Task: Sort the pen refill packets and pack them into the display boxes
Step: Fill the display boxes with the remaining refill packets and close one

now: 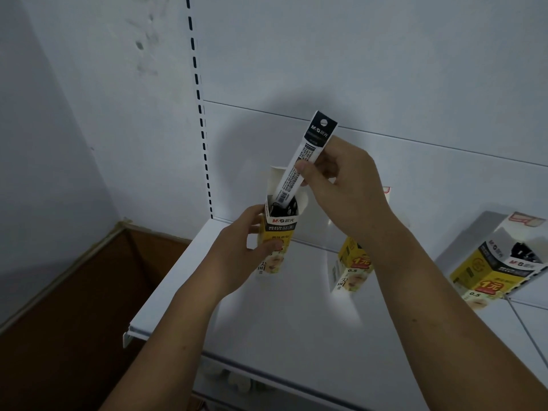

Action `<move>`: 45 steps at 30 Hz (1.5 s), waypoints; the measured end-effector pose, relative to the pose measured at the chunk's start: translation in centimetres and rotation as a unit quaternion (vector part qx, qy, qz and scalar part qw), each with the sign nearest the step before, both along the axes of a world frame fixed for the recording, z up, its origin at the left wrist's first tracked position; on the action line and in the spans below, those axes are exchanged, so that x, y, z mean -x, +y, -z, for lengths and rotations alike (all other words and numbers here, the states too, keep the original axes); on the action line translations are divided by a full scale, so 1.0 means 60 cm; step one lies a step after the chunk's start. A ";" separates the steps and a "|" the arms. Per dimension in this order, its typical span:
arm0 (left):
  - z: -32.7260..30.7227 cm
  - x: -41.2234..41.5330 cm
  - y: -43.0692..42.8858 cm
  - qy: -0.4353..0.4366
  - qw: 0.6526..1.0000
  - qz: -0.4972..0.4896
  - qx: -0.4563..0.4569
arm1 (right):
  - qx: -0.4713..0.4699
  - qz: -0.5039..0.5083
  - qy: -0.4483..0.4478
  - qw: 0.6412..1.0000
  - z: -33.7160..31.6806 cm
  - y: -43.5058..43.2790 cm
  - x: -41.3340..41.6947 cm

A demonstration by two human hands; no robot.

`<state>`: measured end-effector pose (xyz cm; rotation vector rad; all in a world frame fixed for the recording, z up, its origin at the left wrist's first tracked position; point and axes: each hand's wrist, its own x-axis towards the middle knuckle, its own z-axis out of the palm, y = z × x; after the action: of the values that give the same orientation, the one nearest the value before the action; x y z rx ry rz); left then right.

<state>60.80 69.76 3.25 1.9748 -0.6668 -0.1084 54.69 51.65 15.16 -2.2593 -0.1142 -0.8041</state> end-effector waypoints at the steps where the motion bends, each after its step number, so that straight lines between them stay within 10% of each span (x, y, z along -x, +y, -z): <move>1: 0.001 0.001 0.000 0.000 1.000 0.001 0.000 | 0.005 0.006 -0.007 1.000 0.000 0.000 0.001; 45: 0.003 0.008 0.008 -0.003 0.999 0.013 0.035 | 0.126 -0.008 0.102 0.987 0.027 0.023 0.003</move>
<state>60.30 70.26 3.05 1.9014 -0.6917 -0.0932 54.54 53.01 13.52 -2.5625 -0.1457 -0.5718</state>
